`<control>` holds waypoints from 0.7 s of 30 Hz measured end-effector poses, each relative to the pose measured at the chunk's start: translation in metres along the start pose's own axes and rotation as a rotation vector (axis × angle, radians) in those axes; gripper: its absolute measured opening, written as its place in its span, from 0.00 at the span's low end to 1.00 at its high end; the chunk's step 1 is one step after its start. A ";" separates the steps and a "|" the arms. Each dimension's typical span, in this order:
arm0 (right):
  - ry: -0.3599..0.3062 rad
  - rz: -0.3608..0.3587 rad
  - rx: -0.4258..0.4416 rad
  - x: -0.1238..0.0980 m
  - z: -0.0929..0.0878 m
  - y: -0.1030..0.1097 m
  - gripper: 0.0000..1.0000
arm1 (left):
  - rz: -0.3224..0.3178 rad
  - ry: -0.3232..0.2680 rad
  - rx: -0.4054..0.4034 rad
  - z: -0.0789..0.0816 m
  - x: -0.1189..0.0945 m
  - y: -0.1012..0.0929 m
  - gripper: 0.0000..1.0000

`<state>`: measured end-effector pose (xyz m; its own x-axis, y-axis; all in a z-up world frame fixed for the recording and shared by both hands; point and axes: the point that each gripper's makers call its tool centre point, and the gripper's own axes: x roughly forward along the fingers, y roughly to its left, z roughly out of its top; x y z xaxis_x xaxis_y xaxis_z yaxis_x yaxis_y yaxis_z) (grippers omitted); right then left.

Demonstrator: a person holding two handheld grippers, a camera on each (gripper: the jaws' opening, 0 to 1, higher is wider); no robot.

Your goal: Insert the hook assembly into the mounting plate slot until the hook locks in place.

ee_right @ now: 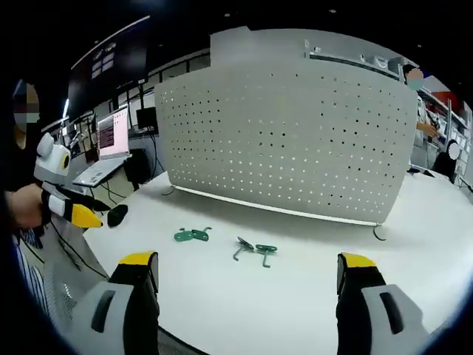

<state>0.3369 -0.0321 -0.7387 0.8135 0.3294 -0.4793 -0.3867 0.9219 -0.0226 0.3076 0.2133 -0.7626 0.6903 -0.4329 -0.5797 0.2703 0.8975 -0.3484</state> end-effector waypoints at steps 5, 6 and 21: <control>0.041 -0.011 -0.109 0.000 -0.006 0.000 0.99 | 0.002 -0.003 -0.007 -0.002 -0.002 -0.003 1.00; 0.043 -0.005 -0.107 0.000 -0.006 0.000 0.99 | 0.002 -0.004 -0.007 -0.002 -0.002 -0.004 1.00; 0.011 0.012 0.018 -0.007 -0.005 -0.004 0.95 | 0.006 0.003 0.003 -0.002 -0.004 -0.009 1.00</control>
<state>0.3311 -0.0392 -0.7398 0.8038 0.3386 -0.4891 -0.3887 0.9213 -0.0011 0.3013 0.2064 -0.7588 0.6898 -0.4280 -0.5839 0.2684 0.9002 -0.3428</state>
